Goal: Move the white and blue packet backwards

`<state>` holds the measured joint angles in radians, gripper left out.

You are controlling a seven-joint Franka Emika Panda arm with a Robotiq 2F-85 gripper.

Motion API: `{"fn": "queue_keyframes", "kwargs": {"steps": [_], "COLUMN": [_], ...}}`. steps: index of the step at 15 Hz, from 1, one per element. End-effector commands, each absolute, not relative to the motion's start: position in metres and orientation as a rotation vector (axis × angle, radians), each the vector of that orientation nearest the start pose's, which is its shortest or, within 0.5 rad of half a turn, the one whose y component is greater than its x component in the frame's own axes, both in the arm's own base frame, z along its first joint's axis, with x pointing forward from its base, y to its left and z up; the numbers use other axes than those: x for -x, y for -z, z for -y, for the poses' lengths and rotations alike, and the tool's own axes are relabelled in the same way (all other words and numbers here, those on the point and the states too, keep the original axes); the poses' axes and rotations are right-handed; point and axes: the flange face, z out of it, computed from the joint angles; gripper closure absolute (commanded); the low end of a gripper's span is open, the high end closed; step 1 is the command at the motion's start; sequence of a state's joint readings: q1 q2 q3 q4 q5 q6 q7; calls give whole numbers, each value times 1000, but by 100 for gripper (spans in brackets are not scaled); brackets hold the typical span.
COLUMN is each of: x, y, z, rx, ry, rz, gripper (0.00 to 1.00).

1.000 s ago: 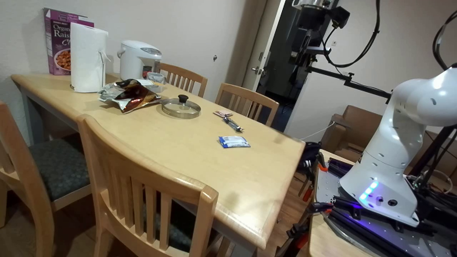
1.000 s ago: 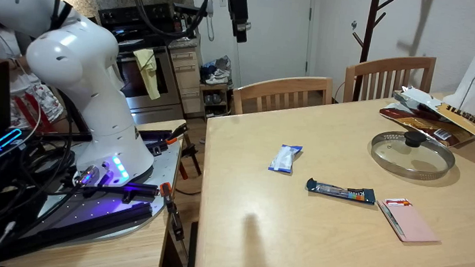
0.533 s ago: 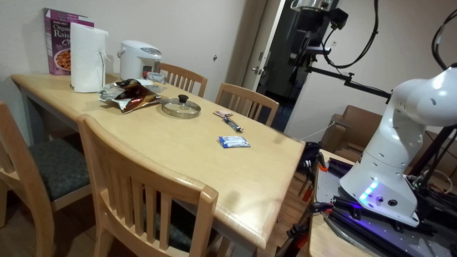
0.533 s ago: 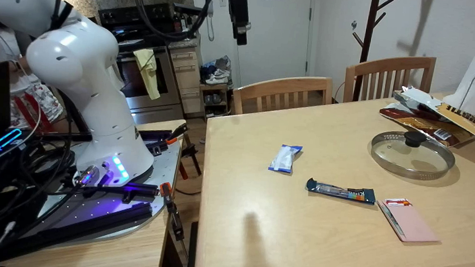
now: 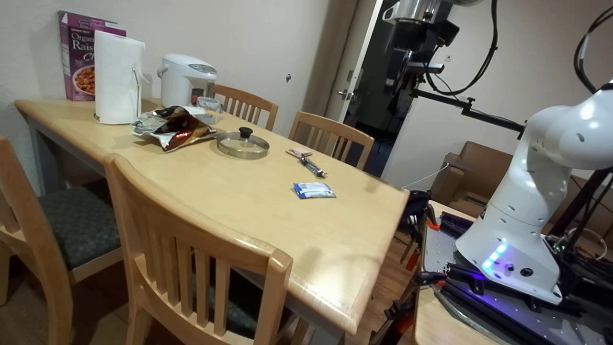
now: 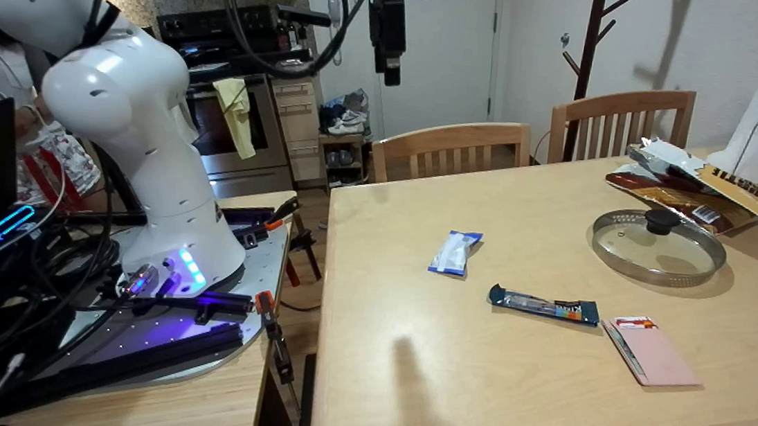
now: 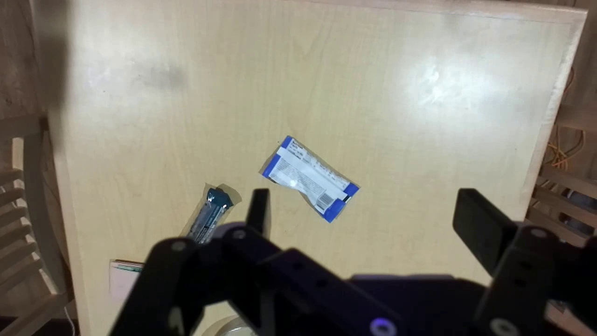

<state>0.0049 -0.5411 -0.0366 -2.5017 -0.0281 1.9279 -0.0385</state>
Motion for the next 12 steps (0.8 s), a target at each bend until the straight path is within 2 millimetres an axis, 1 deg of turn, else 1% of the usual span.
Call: {"fn": "queue_keyframes", "kwargs": {"steps": [1, 5, 7, 12], "x": [-398, -414, -424, -451], "y": [-457, -441, -428, -387], "z": [17, 15, 17, 18], "rx": [3133, 3142, 3136, 3146], "ry": [-22, -26, -26, -57], "rz": [125, 152, 160, 182], "gripper": [0, 0, 0, 0]}}
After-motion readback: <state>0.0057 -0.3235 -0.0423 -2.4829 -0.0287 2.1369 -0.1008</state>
